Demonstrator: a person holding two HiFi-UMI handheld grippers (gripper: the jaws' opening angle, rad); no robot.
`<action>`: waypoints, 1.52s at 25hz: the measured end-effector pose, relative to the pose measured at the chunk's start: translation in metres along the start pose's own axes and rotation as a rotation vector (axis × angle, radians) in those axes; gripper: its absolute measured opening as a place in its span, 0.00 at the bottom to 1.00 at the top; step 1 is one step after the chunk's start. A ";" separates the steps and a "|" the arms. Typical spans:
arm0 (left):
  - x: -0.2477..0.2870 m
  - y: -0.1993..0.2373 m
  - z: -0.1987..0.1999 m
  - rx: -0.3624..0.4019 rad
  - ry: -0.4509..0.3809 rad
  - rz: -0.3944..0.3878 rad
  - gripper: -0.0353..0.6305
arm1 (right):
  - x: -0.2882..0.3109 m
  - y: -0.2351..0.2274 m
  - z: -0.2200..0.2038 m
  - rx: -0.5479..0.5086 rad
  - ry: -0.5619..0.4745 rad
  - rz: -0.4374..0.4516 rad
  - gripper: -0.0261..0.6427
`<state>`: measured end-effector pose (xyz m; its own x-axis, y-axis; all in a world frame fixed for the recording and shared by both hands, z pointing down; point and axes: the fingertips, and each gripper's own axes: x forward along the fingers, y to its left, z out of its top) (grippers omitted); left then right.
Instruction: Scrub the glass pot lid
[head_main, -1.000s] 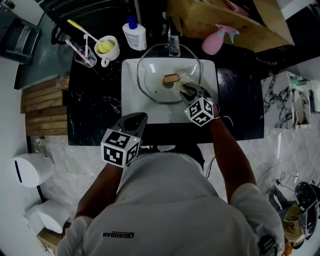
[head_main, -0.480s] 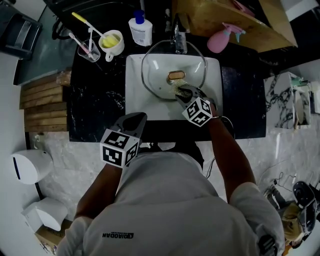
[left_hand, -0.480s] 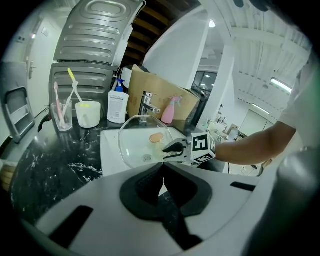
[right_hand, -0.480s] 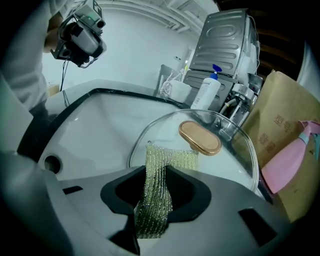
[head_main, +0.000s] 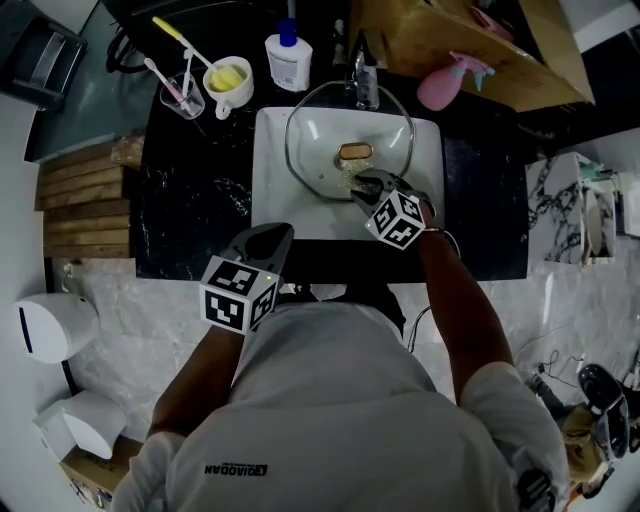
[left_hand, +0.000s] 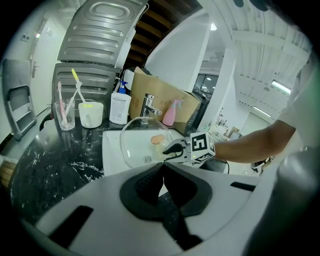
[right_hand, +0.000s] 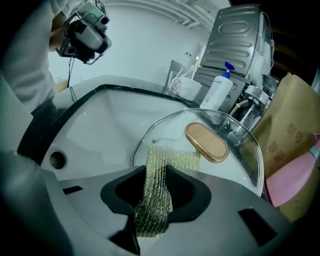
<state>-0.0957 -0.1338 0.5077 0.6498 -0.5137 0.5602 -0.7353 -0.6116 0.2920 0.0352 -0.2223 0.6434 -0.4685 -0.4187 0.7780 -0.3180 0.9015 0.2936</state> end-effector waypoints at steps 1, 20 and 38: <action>0.000 0.000 0.001 -0.001 -0.002 0.000 0.08 | 0.000 0.002 0.001 -0.017 0.003 0.011 0.26; -0.005 0.013 -0.004 -0.073 -0.045 0.061 0.08 | 0.012 0.045 0.011 -0.160 0.037 0.294 0.25; 0.000 0.016 -0.008 -0.107 -0.030 0.105 0.08 | 0.017 0.080 0.000 -0.006 0.012 0.575 0.25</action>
<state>-0.1092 -0.1388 0.5189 0.5725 -0.5901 0.5692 -0.8148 -0.4866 0.3151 0.0015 -0.1573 0.6799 -0.5554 0.1406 0.8196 -0.0100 0.9844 -0.1756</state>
